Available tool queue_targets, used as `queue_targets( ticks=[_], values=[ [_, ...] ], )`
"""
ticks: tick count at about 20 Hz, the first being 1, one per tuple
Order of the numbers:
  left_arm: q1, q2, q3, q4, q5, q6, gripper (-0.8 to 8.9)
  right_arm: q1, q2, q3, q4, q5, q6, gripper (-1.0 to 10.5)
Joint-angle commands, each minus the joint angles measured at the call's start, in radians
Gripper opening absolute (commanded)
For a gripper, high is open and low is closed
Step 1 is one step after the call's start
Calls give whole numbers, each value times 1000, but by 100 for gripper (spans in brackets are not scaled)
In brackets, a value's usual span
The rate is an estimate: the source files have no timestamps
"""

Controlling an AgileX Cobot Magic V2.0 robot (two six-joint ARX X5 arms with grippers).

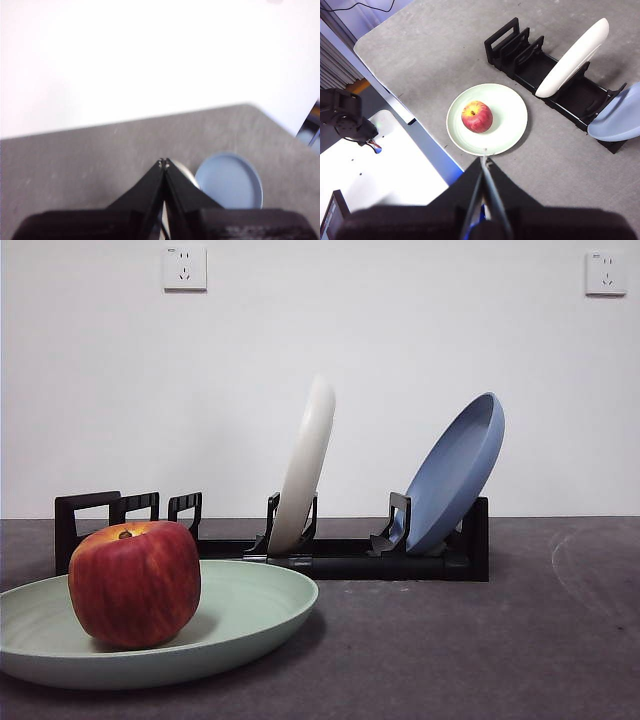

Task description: Take the green plate from the plate rack,put the plate on the table,take the apple from the table,put the apple in the plate

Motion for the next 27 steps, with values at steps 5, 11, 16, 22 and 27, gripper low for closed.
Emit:
queue_targets(
  ticks=[5,11,16,22,27],
  values=[
    [203,-296,-663,514,172,96,-4,1,0,-3,-25,2,1,1],
    [334,-731,-1199,650,172,123,-4,1,0,-3,-25,2,1,1],
    [345,-1004,-1439,658,172,169,-4,1,0,-3,-25,2,1,1],
    [349,-998,-1575,727,165,195,-4,1,7,-3,-25,27,1,1],
    [349,-998,-1575,597,162,245,-4,1,7,-3,-25,38,1,1]
  ],
)
